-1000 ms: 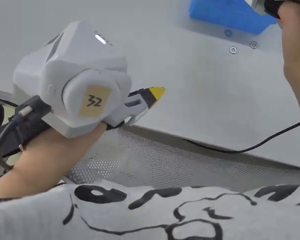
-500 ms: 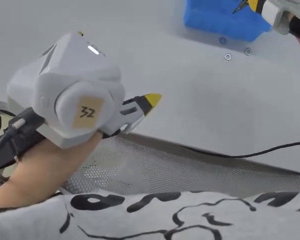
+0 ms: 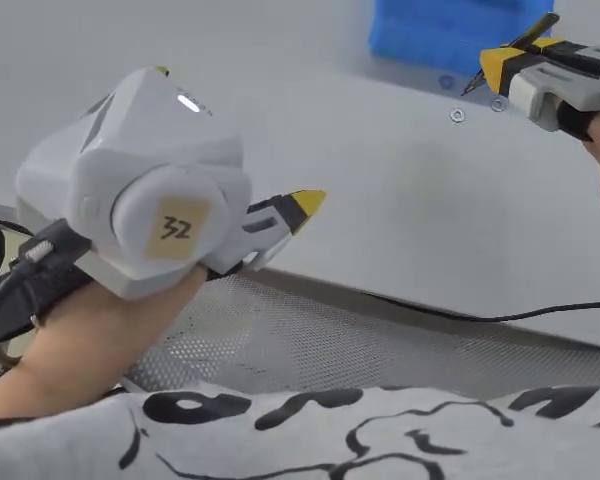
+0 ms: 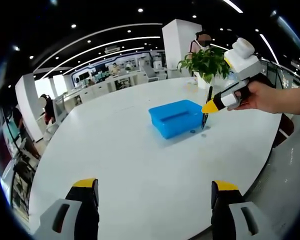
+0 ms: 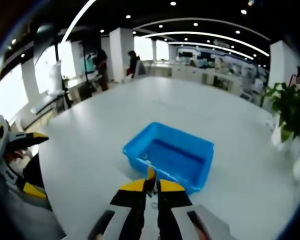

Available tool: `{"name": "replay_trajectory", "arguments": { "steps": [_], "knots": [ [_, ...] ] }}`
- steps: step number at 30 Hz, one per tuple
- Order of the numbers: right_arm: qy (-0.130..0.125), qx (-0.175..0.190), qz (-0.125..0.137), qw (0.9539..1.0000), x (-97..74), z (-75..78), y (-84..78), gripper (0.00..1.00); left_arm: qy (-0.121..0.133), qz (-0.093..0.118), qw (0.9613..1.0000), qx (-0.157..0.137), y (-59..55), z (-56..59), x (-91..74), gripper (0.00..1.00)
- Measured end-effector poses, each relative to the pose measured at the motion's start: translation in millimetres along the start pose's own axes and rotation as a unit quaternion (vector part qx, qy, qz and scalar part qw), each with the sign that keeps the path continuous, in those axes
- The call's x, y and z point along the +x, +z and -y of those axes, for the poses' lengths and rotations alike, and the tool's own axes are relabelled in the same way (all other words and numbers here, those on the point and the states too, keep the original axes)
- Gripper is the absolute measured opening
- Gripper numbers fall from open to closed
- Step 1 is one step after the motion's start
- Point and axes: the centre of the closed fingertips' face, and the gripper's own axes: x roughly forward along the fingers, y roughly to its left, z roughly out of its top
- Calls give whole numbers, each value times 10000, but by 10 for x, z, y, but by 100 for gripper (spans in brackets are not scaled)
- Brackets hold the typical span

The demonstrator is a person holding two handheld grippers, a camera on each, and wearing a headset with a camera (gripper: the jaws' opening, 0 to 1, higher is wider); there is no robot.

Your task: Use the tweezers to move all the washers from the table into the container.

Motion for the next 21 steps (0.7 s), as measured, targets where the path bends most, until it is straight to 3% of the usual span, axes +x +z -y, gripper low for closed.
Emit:
{"name": "replay_trajectory", "arguments": {
  "steps": [21],
  "knots": [
    [-82, 94, -234, 9996, 105, 45, -190, 5, -19, -62, 10000, 29, -36, 8, 14, 95]
  ]
}}
